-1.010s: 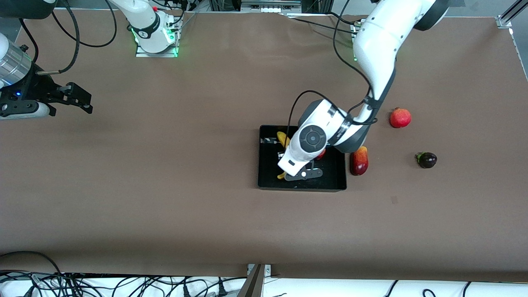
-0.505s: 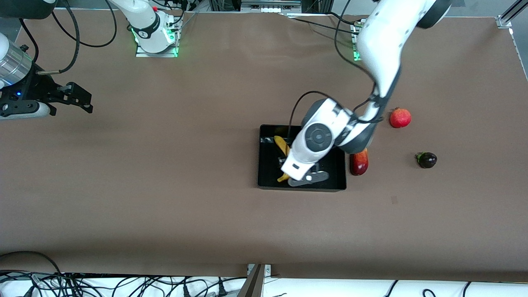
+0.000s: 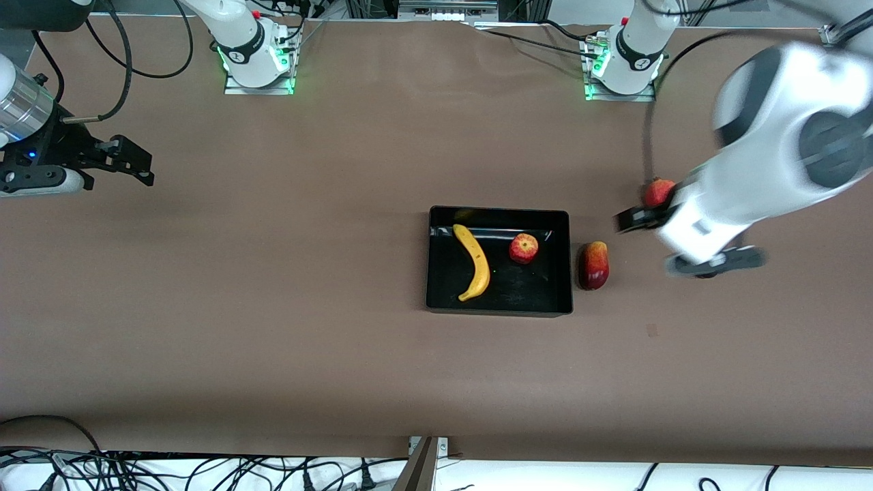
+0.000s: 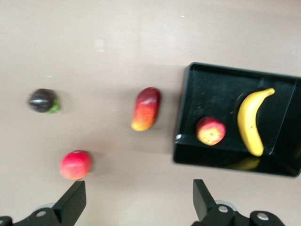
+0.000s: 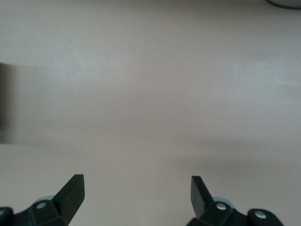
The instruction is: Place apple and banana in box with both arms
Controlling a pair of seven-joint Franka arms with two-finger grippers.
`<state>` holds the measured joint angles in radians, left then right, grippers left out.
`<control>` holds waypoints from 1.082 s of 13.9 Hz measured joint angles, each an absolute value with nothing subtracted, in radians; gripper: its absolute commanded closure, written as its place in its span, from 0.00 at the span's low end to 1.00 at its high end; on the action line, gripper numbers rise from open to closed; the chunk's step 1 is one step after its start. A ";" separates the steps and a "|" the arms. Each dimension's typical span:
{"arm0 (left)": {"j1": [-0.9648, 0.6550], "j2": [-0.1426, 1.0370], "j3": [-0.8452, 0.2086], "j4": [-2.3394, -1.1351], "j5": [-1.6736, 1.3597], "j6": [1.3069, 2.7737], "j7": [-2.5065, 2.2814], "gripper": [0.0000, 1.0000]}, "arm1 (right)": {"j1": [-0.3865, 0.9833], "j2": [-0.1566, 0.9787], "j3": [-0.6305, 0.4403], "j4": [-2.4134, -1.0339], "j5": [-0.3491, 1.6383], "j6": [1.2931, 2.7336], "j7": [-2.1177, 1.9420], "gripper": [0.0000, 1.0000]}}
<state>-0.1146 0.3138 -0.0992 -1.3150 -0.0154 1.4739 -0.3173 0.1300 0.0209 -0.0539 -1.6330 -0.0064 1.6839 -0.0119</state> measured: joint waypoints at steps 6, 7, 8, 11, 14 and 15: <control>-0.002 0.028 -0.090 -1.617 0.036 1.617 -0.113 0.00 | 0.131 0.020 -0.049 -1.633 -0.005 1.679 -0.012 0.00; -0.001 0.009 -0.089 -1.640 0.036 1.618 -0.110 0.00 | 0.131 0.020 -0.049 -1.633 -0.004 1.679 -0.012 0.00; -0.002 -0.004 -0.082 -1.662 0.030 1.618 -0.110 0.00 | 0.131 0.020 -0.049 -1.633 -0.002 1.679 -0.012 0.00; -0.001 -0.007 -0.059 -1.689 0.009 1.618 -0.104 0.00 | 0.131 0.020 -0.049 -1.633 -0.001 1.678 -0.012 0.00; -0.003 -0.007 -0.058 -1.692 0.005 1.621 -0.104 0.00 | 0.131 0.020 -0.049 -1.633 0.000 1.678 -0.012 0.00; -0.003 -0.007 -0.058 -1.692 0.004 1.623 -0.104 0.00 | 0.131 0.020 -0.049 -1.633 0.000 1.678 -0.012 0.00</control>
